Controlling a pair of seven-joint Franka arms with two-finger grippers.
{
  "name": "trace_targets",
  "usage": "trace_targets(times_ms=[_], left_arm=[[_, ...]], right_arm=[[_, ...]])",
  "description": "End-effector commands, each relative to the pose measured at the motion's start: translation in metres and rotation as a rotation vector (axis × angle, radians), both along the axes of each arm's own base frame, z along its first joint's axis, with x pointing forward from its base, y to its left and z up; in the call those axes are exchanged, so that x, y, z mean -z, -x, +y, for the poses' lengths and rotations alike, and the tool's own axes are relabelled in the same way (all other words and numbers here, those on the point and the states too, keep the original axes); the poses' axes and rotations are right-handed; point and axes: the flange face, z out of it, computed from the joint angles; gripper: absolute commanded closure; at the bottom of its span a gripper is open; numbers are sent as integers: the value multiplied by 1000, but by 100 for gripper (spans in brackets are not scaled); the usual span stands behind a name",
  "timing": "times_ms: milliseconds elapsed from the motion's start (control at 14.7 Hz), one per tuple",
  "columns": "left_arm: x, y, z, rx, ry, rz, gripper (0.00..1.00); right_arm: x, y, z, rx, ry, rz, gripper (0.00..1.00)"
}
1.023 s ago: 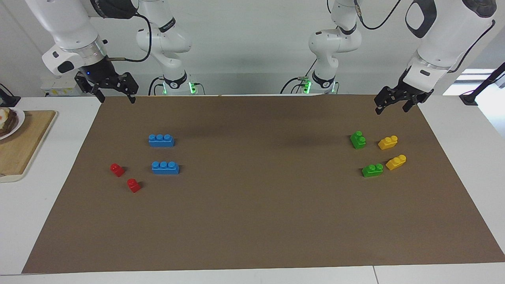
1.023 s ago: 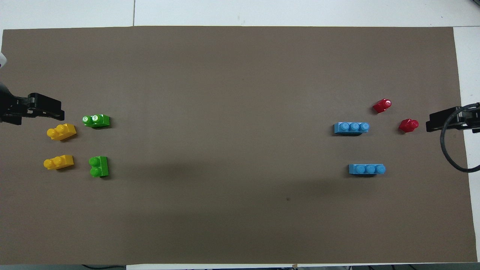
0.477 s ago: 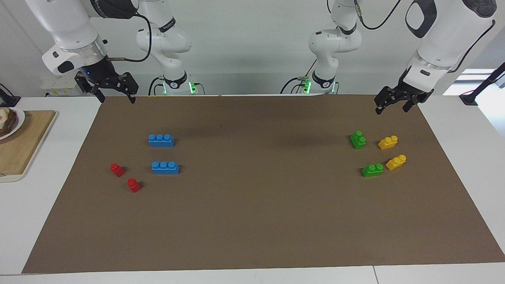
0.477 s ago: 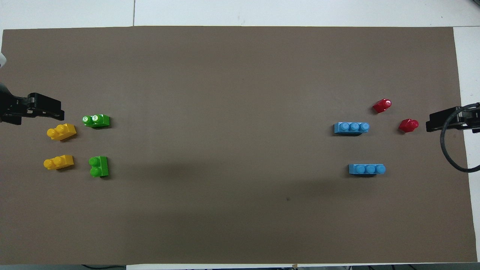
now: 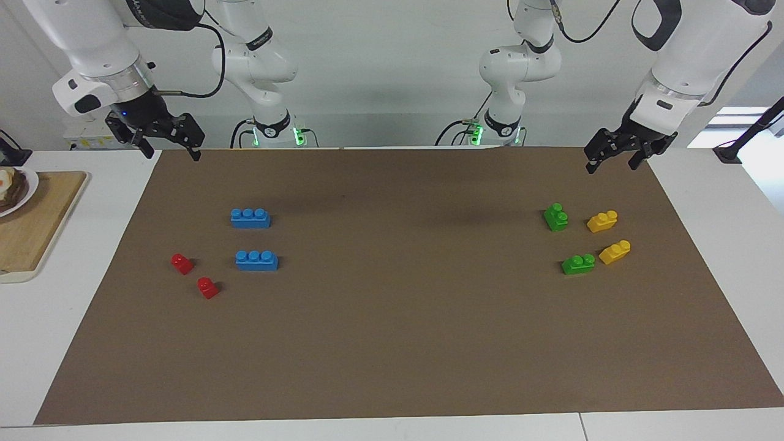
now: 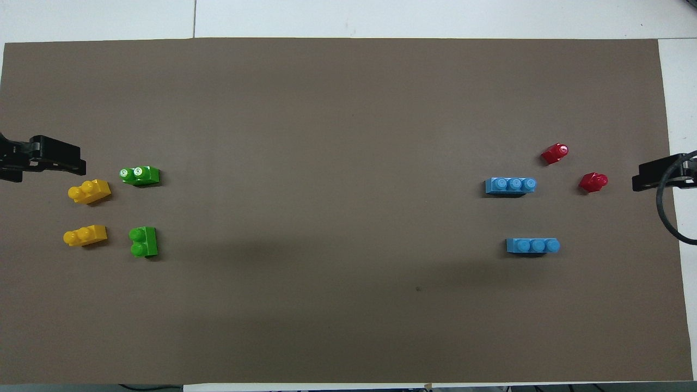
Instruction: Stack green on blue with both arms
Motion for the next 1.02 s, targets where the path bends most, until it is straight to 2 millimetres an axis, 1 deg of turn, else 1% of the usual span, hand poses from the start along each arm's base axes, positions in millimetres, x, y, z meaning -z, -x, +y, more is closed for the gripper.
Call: trace_targets(times_ms=[0, 205, 273, 409, 477, 545, 682, 750, 818, 955], left_arm=[[3, 13, 3, -14, -21, 10, 0], [16, 24, 3, -20, -25, 37, 0], [21, 30, 4, -26, -25, 53, 0], [38, 40, 15, -53, -29, 67, 0], [45, 44, 23, -61, -29, 49, 0], [53, 47, 31, -75, -30, 32, 0], [67, 54, 33, -85, -31, 19, 0], [74, 56, 35, -78, -31, 29, 0], [82, 58, 41, -85, -31, 40, 0], [104, 63, 42, -87, -32, 47, 0]], right_arm=[[0, 5, -2, 77, -13, -10, 0], [0, 0, -2, 374, -4, -40, 1], [4, -3, -1, 465, -2, -38, 1], [10, -6, 1, 660, -33, -20, 1], [13, -8, 0, 796, -92, 9, 1], [16, -9, -7, 888, -121, 33, 2], [23, -13, -9, 963, -155, 72, 2], [34, -18, -12, 988, -166, 100, 2], [43, -22, -20, 1008, -177, 115, 2], [59, -31, -22, 1019, -196, 150, 2]])
